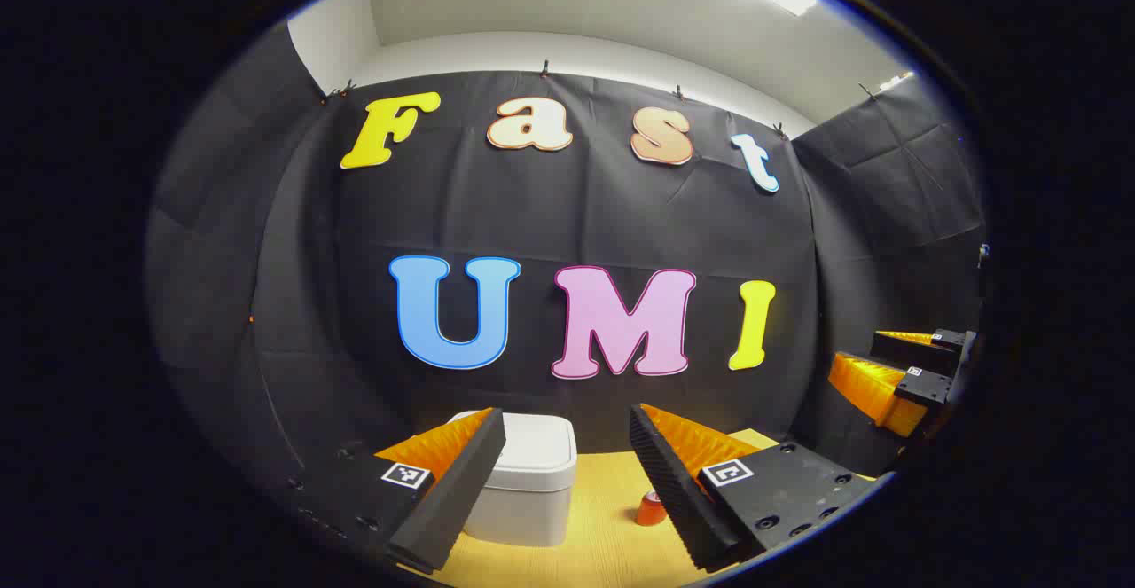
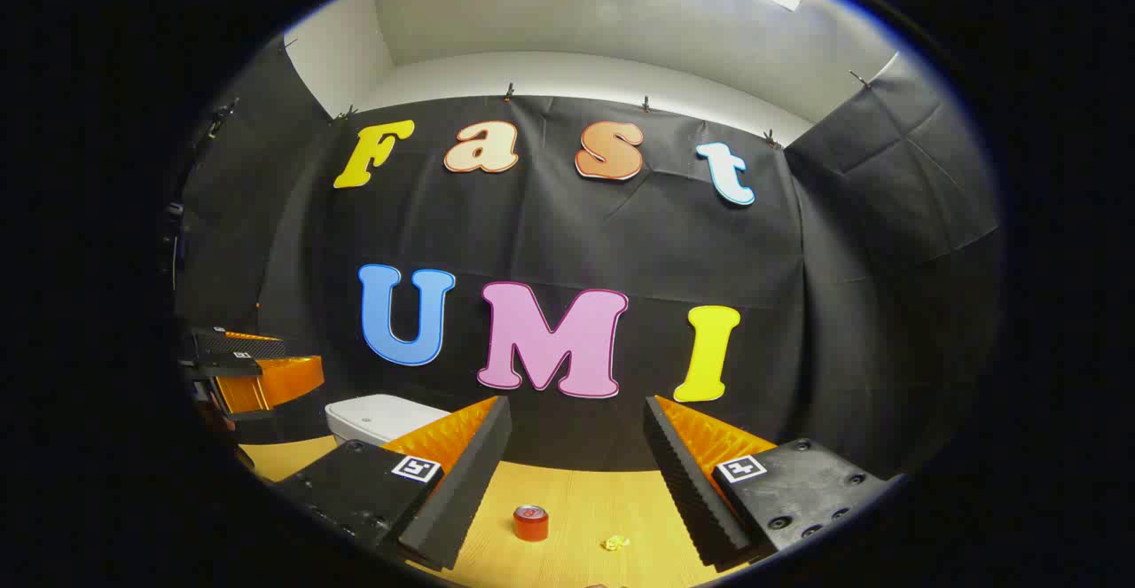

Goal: Press the lid of the desktop garbage bin to open it, pick up the crumpled paper on the desktop and throw it into the bin, then pick up the pop can on the desktop and drop it into the bin, and finally close the garbage bin lid.

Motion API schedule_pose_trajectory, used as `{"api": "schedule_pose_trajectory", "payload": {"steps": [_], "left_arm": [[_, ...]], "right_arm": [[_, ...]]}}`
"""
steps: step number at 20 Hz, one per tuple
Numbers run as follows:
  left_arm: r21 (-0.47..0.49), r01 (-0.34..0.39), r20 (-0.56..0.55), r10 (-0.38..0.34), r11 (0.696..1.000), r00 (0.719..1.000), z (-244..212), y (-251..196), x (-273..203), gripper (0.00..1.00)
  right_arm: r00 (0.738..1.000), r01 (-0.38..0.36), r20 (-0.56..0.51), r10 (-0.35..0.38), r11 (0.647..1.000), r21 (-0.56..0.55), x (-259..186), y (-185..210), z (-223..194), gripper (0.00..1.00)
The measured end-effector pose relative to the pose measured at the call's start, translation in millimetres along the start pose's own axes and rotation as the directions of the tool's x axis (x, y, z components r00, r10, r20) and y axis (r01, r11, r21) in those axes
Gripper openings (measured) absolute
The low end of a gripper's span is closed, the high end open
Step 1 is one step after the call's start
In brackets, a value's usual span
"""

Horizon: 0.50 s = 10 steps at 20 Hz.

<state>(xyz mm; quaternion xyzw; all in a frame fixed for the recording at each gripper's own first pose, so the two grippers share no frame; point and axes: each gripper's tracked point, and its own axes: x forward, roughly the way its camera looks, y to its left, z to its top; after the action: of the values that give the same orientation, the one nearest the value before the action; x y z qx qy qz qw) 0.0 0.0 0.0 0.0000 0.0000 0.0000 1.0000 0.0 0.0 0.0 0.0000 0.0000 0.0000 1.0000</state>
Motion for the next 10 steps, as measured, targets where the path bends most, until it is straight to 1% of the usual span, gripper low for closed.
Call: {"api": "schedule_pose_trajectory", "payload": {"steps": [10], "left_arm": [[-0.011, 0.006, -0.01, -0.006, 1.0, 1.0, -2.0, -0.2, -1.3, 0.95]], "right_arm": [[1.0, 0.007, -0.001, -0.007, 1.0, -0.007, -3.0, -2.3, 0.4, 0.96]]}}
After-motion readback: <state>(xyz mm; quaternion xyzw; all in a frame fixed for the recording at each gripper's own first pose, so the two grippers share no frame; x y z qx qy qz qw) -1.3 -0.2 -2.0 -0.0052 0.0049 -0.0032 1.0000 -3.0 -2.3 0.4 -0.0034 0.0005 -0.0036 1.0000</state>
